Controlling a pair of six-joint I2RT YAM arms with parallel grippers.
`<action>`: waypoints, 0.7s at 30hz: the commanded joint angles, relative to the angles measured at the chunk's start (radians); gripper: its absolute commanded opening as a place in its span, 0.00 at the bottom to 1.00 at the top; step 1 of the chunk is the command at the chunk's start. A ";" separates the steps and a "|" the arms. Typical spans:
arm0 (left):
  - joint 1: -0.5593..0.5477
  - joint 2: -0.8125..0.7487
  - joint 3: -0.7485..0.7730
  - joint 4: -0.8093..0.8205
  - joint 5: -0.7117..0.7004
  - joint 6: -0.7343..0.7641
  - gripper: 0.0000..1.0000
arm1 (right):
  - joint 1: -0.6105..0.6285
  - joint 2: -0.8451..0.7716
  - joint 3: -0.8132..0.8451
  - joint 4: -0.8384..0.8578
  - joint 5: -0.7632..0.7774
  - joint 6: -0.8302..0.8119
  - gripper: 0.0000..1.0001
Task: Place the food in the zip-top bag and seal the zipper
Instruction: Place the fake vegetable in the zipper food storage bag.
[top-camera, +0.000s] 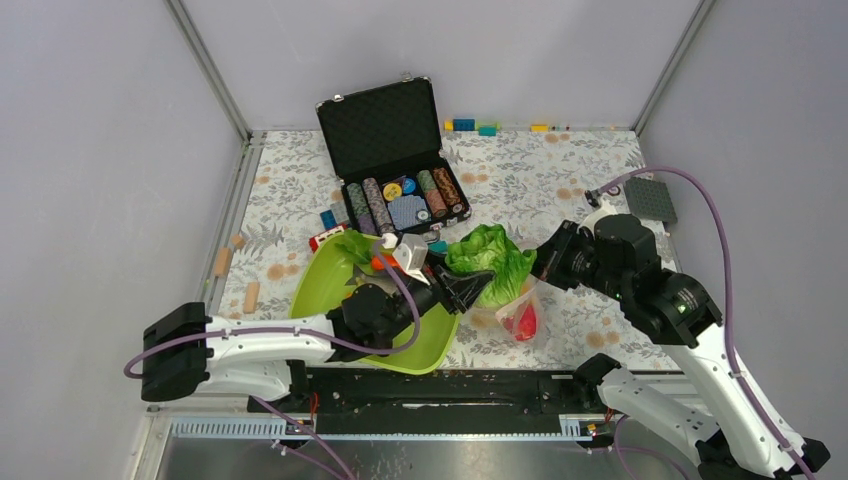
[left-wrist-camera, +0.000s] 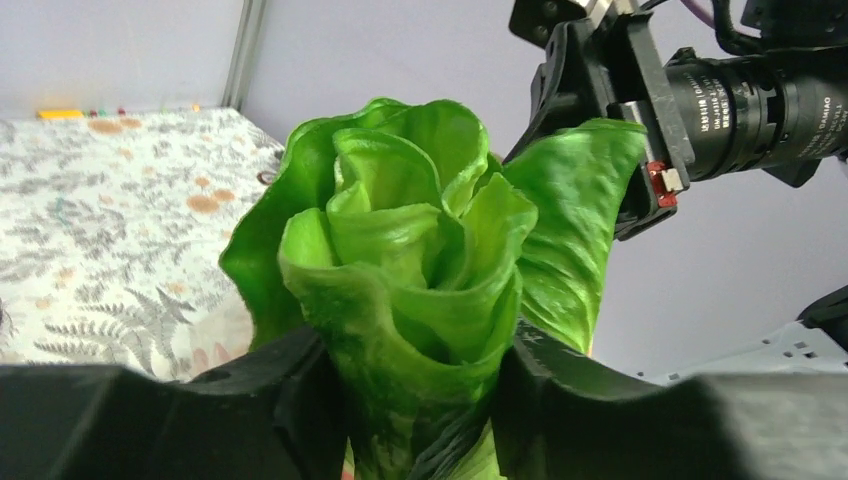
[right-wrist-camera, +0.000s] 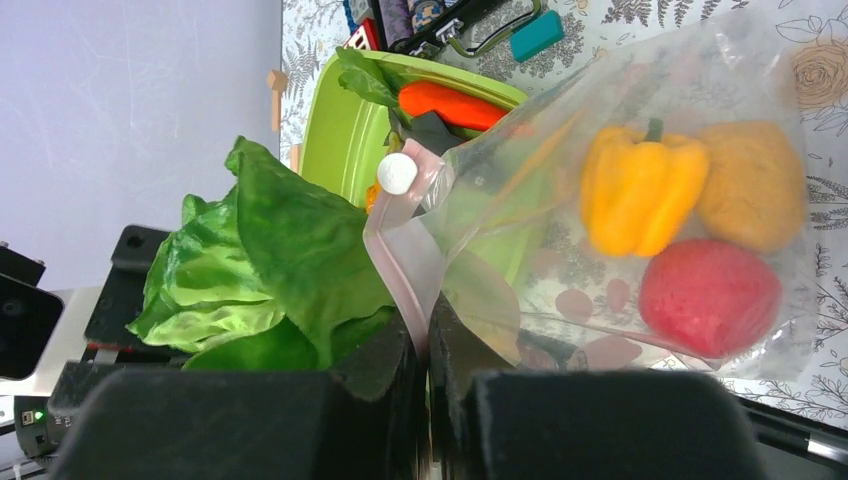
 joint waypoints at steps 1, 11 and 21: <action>-0.011 -0.068 -0.004 -0.087 -0.025 -0.037 0.54 | -0.007 -0.027 0.034 0.065 0.013 0.026 0.09; -0.030 -0.257 0.072 -0.437 0.018 -0.047 0.99 | -0.011 -0.029 0.029 0.064 0.024 0.019 0.09; -0.029 -0.524 -0.055 -0.765 -0.158 -0.301 0.99 | -0.017 -0.035 0.019 0.072 0.025 0.022 0.09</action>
